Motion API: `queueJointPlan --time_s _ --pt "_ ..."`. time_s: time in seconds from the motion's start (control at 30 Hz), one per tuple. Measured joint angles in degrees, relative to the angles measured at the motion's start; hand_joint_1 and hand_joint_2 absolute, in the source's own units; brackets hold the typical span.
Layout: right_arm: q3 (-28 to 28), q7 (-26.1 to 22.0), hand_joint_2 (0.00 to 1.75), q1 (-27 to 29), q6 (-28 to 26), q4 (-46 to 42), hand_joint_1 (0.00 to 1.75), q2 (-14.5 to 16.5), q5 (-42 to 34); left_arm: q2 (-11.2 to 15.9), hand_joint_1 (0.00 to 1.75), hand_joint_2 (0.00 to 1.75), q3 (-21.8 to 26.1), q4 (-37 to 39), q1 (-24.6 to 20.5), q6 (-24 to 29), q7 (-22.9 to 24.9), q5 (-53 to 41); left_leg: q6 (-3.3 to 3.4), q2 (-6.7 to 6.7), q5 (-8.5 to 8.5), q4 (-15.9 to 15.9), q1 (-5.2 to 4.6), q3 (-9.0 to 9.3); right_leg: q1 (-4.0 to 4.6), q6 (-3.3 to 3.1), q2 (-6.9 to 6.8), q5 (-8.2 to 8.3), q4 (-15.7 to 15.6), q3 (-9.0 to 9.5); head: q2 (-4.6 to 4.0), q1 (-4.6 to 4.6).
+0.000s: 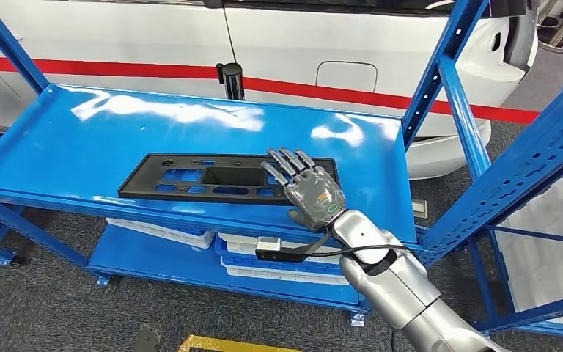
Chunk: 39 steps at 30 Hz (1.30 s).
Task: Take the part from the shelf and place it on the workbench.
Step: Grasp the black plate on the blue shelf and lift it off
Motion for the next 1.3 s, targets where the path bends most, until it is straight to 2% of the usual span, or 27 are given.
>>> queueJointPlan --time_s 0.03,0.07,0.1,0.13,0.17,0.2,0.23,0.27,0.4,0.63,0.7,0.73,0.77,0.8,0.87,0.9,0.93,1.07,1.3 --pt "0.2 0.2 1.75 0.5 0.0 0.3 0.0 0.1 0.1 0.0 0.0 0.0 0.0 0.0 0.0 0.0 0.1 0.0 -0.58 0.19 2.14 -2.1 0.46 -0.03 -0.28 0.36 0.08 -0.41 0.1 0.35 0.0 -0.04" --pt "0.4 0.3 1.75 0.8 0.0 0.5 0.0 0.3 0.2 0.1 0.0 0.0 0.0 0.0 0.0 0.0 0.1 0.0 -1.16 0.36 5.21 -5.6 0.92 0.77 -0.55 0.81 0.15 -0.9 0.3 0.72 0.0 -0.04" --pt "0.5 0.4 1.75 1.1 0.0 0.7 0.0 0.4 0.2 0.1 0.0 0.0 0.0 0.0 0.0 0.0 0.1 0.0 -1.71 0.39 7.35 -9.0 1.21 1.7 -0.72 1.31 0.22 -1.41 0.7 1.06 0.0 -0.09" --pt "0.6 0.4 1.75 1.2 0.0 0.9 0.0 0.4 0.2 0.0 0.0 0.0 0.0 0.0 -0.1 0.0 0.2 0.0 -1.77 0.43 8.24 -11.7 1.26 2.49 -0.75 1.85 0.28 -1.9 1.1 1.09 0.0 -0.28" --pt "0.7 0.5 1.75 1.3 0.0 1.1 0.0 0.5 0.3 0.0 0.0 0.0 0.0 0.0 -0.1 0.0 0.2 0.0 -1.43 0.4 8.66 -13.1 1.19 2.97 -0.59 2.41 0.32 -2.36 1.5 0.89 0.0 -0.37" --pt "0.7 0.5 1.75 1.3 0.0 1.2 0.0 0.5 0.3 -0.1 0.0 0.0 0.1 0.0 -0.1 0.0 0.3 0.0 -0.88 0.4 8.26 -13.4 1.07 3.07 -0.32 2.8 0.34 -2.78 1.9 0.6 0.0 -0.41" --pt "0.8 0.6 1.75 1.4 0.0 1.3 0.0 0.5 0.3 0.0 0.0 0.0 0.1 0.1 -0.1 0.0 0.4 0.0 -0.23 0.43 8.33 -13.4 0.9 3.16 -0.13 2.98 0.34 -3.01 2.1 0.43 0.0 -0.41" --pt "0.9 0.6 1.75 1.4 0.0 1.4 0.0 0.5 0.3 -0.1 0.0 0.0 0.1 0.1 -0.1 0.0 0.4 0.0 0.08 0.38 8.89 -13.3 0.78 3.24 0.04 3.05 0.32 -3.17 2.1 0.48 0.0 -0.23" --pt "1.0 0.6 1.75 1.4 -0.1 1.5 0.0 0.5 0.3 -0.1 0.0 0.0 0.2 0.1 -0.2 0.1 0.4 0.0 0.41 0.08 8.79 -13.3 0.12 3.27 0.0 2.94 0.1 -3.17 1.3 1.2 0.0 -0.14" --pt "1.0 1.3 1.75 1.5 -0.1 1.6 0.0 0.5 0.7 -0.1 0.0 0.0 0.4 0.1 -0.3 0.6 0.8 0.0 0.96 0.06 8.46 -13.3 0.0 3.36 -0.02 2.99 0.03 -3.19 0.7 1.47 0.0 -0.13" --pt "1.0 1.7 1.75 1.6 0.0 1.6 0.0 0.5 1.0 -0.1 0.0 0.87 0.4 0.1 -0.3 0.7 0.9 0.0 0.99 0.07 8.45 -13.3 -0.02 3.42 -0.02 3.41 0.03 -3.22 0.7 1.5 0.0 -0.14" --pt "1.0 1.9 1.75 1.6 -0.1 1.6 0.06 0.5 1.3 -0.1 0.0 1.31 0.4 0.1 -0.3 0.7 1.0 0.0 0.99 0.07 8.45 -13.3 -0.02 3.45 -0.03 3.71 0.03 -3.24 0.7 1.52 0.0 -0.14" --pt "1.0 2.4 1.75 1.6 -0.2 1.6 0.41 0.5 1.7 0.0 0.0 1.75 0.4 0.1 -0.4 0.7 0.8 0.0 1.0 0.08 8.45 -13.3 -0.01 3.48 -0.03 4.0 0.03 -3.25 0.7 1.53 0.0 -0.15" --pt "1.0 3.0 1.75 1.6 -0.4 1.6 0.85 0.5 2.3 0.0 0.0 1.31 0.4 0.1 -0.4 0.6 0.4 0.1 1.0 0.08 8.45 -13.3 0.0 3.51 -0.03 4.18 0.03 -3.25 0.7 1.54 0.0 -0.15" --pt "0.9 5.5 1.75 1.5 -1.7 1.9 1.66 0.6 4.7 -0.1 0.0 1.31 0.6 0.0 -0.5 0.6 -1.7 0.6 1.0 0.08 8.45 -13.3 0.03 3.55 0.0 4.19 0.03 -3.25 0.8 1.53 0.0 -0.15" --pt "0.8 6.9 1.75 1.3 -2.4 2.1 1.74 0.7 6.0 -0.1 0.0 1.31 0.8 0.0 -0.5 0.9 -3.2 1.0 1.0 0.08 8.45 -13.4 0.05 3.57 0.04 4.19 0.03 -3.25 0.9 1.51 0.0 -0.15" --pt "0.5 8.1 1.75 0.9 -3.2 2.5 1.73 0.9 7.3 -0.2 0.0 1.75 1.1 0.0 -0.5 1.5 -4.9 1.3 1.0 0.09 8.46 -13.4 0.06 3.58 0.07 4.19 0.04 -3.25 0.9 1.48 0.0 -0.16" --pt "-1.0 8.1 1.75 -2.0 -4.5 4.9 1.71 1.9 8.0 -0.7 0.0 1.75 2.2 0.0 -0.7 6.2 -9.5 1.6 0.98 0.14 8.47 -13.4 0.12 3.68 0.15 4.2 0.05 -3.27 1.1 1.42 0.0 -0.16" --pt "-2.2 6.0 1.75 -4.4 -6.4 8.3 1.75 3.3 6.5 -1.1 0.0 1.75 3.2 0.0 -0.7 8.1 -10.3 1.5 0.95 0.12 8.5 -13.5 0.2 3.73 0.22 4.25 0.05 -3.35 1.2 1.41 0.0 -0.16"
